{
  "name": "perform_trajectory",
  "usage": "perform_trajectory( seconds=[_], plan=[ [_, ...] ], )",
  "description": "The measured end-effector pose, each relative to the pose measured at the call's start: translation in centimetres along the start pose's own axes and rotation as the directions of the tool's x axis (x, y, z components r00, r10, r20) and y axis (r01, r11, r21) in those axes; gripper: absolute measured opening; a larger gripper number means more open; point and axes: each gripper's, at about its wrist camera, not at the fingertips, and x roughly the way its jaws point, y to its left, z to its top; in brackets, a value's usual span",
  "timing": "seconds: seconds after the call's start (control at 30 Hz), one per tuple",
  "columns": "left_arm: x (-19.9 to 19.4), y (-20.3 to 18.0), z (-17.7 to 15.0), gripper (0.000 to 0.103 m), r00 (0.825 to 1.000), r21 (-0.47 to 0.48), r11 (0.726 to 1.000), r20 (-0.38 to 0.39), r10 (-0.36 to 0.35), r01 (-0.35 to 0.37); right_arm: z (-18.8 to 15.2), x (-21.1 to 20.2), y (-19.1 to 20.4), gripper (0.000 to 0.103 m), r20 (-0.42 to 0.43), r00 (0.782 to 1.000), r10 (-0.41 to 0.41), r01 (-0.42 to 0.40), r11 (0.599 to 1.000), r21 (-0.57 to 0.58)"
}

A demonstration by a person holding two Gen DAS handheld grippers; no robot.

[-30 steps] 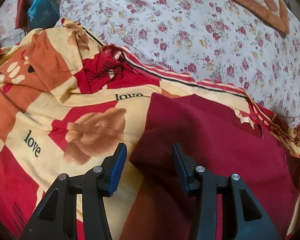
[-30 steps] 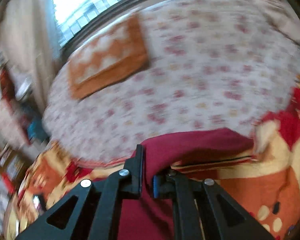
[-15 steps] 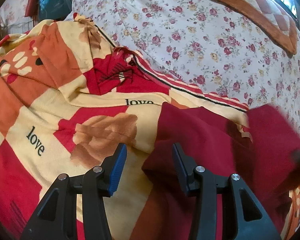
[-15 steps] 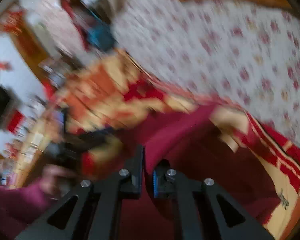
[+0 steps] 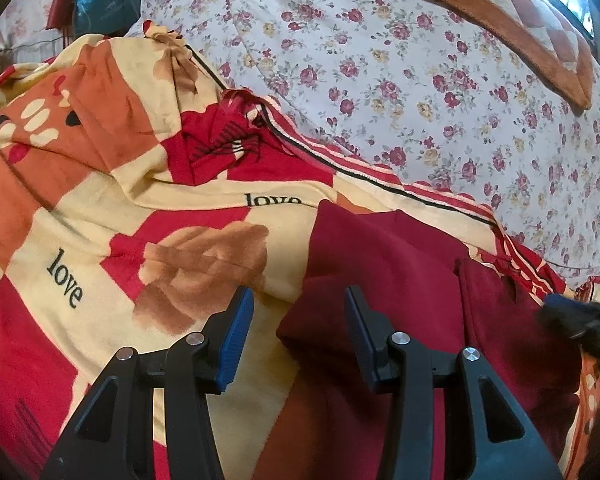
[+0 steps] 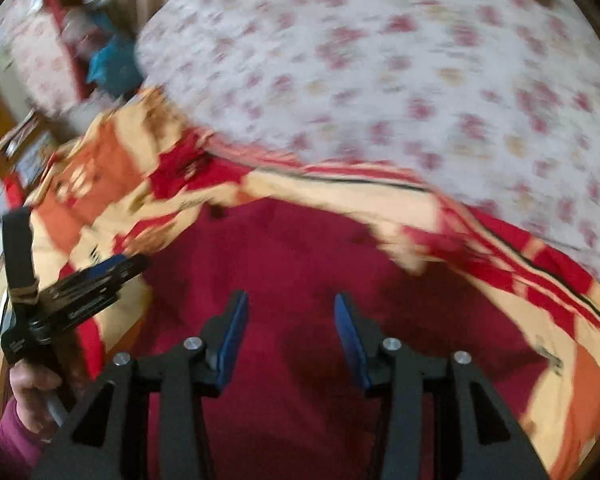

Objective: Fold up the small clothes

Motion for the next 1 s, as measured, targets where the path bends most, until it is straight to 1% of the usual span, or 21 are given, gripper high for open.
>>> perform_trajectory(
  seconds=[0.03, 0.07, 0.17, 0.2, 0.23, 0.27, 0.33, 0.43, 0.47, 0.5, 0.57, 0.6, 0.63, 0.67, 0.7, 0.73, 0.77, 0.8, 0.9, 0.97, 1.0],
  plan=[
    [0.0, 0.1, 0.0, 0.025, 1.000, -0.001, 1.000, -0.001, 0.002, -0.002, 0.1, 0.8, 0.5, 0.047, -0.018, 1.000, -0.021, 0.021, 1.000, -0.004],
    [0.0, 0.2, 0.0, 0.025, 1.000, -0.003, 1.000, -0.002, 0.003, -0.003, 0.4, 2.7, 0.9, 0.047, -0.051, 0.997, -0.062, 0.063, 0.998, 0.007],
    [0.3, 0.6, 0.2, 0.025, 1.000, -0.015, 1.000, -0.004, 0.009, -0.009, 0.7, 6.0, 0.3, 0.047, -0.100, 0.988, -0.117, 0.124, 0.990, 0.067],
    [0.4, 0.7, 0.2, 0.025, 1.000, -0.017, 1.000, -0.005, 0.011, -0.011, 0.6, 7.3, -0.2, 0.046, -0.121, 0.984, -0.132, 0.142, 0.986, 0.083],
    [0.5, 0.8, 0.3, 0.025, 1.000, -0.022, 1.000, -0.008, 0.014, -0.014, 0.5, 7.6, -0.5, 0.039, -0.112, 0.984, -0.136, 0.146, 0.985, 0.086],
    [0.5, 1.0, 0.4, 0.025, 1.000, -0.029, 0.999, -0.010, 0.013, -0.013, 0.3, 7.5, -0.7, 0.034, -0.086, 0.987, -0.138, 0.146, 0.985, 0.091],
    [0.2, 1.4, 0.5, 0.025, 1.000, -0.046, 0.999, -0.002, 0.005, -0.005, 0.2, 6.7, -0.9, 0.011, -0.077, 0.992, -0.098, 0.106, 0.989, 0.105],
    [-0.4, 1.6, 0.7, 0.025, 1.000, -0.064, 0.998, 0.021, 0.002, 0.000, 0.2, 4.2, 0.0, 0.009, -0.019, 0.998, -0.064, 0.065, 0.995, 0.078],
    [-0.6, 1.7, 0.8, 0.025, 0.999, -0.073, 0.997, 0.035, 0.002, 0.000, 0.3, 3.0, 0.9, 0.009, 0.020, 1.000, -0.023, 0.022, 0.998, 0.066],
    [-0.8, 1.9, 0.8, 0.025, 0.999, -0.084, 0.996, 0.049, 0.004, 0.000, 0.7, 2.5, 1.3, 0.009, 0.038, 0.999, 0.004, -0.007, 0.998, 0.057],
    [-1.1, 2.1, 0.9, 0.025, 0.998, -0.099, 0.995, 0.062, 0.006, 0.000, 1.0, 1.3, 3.4, 0.009, 0.083, 0.993, 0.087, -0.088, 0.996, 0.010],
    [-1.1, 2.3, 0.9, 0.025, 0.998, -0.108, 0.994, 0.063, 0.008, -0.001, 1.1, 1.3, 4.7, 0.009, 0.089, 0.987, 0.131, -0.130, 0.991, -0.018],
    [-1.0, 2.6, 0.9, 0.025, 0.998, -0.120, 0.993, 0.063, 0.007, 0.001, 1.1, 1.7, 5.5, 0.012, 0.079, 0.984, 0.159, -0.157, 0.987, -0.034],
    [-0.9, 2.8, 0.9, 0.025, 0.998, -0.132, 0.991, 0.058, 0.003, 0.005, 1.0, 2.5, 6.4, 0.017, 0.051, 0.980, 0.190, -0.188, 0.981, -0.046],
    [-0.8, 2.9, 0.9, 0.025, 0.999, -0.140, 0.990, 0.053, -0.001, 0.008, 0.7, 3.4, 6.9, 0.036, 0.013, 0.982, 0.187, -0.186, 0.981, -0.045],
    [-0.8, 3.0, 0.9, 0.025, 0.999, -0.145, 0.989, 0.048, -0.004, 0.011, 0.4, 3.9, 7.0, 0.046, -0.018, 0.986, 0.169, -0.169, 0.985, -0.038],
    [-0.7, 3.1, 0.9, 0.025, 0.999, -0.148, 0.989, 0.044, -0.008, 0.014, -0.3, 3.9, 6.7, 0.046, -0.032, 0.987, 0.155, -0.156, 0.987, -0.029],
    [-0.7, 3.1, 0.9, 0.025, 0.999, -0.151, 0.988, 0.042, -0.013, 0.020, -0.9, 3.3, 6.2, 0.046, -0.024, 0.987, 0.156, -0.157, 0.987, -0.022],
    [-0.8, 2.9, 1.0, 0.025, 0.998, -0.153, 0.988, 0.049, -0.026, 0.034, -3.0, -0.9, 3.2, 0.046, 0.027, 0.989, 0.147, -0.147, 0.989, 0.003],
    [-1.0, 2.7, 0.9, 0.025, 0.998, -0.145, 0.989, 0.054, -0.033, 0.041, -4.5, -4.4, 0.2, 0.048, 0.078, 0.995, 0.069, -0.070, 0.997, 0.016],
    [-1.0, 2.5, 0.9, 0.025, 0.998, -0.138, 0.989, 0.056, -0.037, 0.045, -4.8, -5.5, -1.2, 0.052, 0.095, 0.995, 0.023, -0.026, 0.999, 0.032]
  ],
)
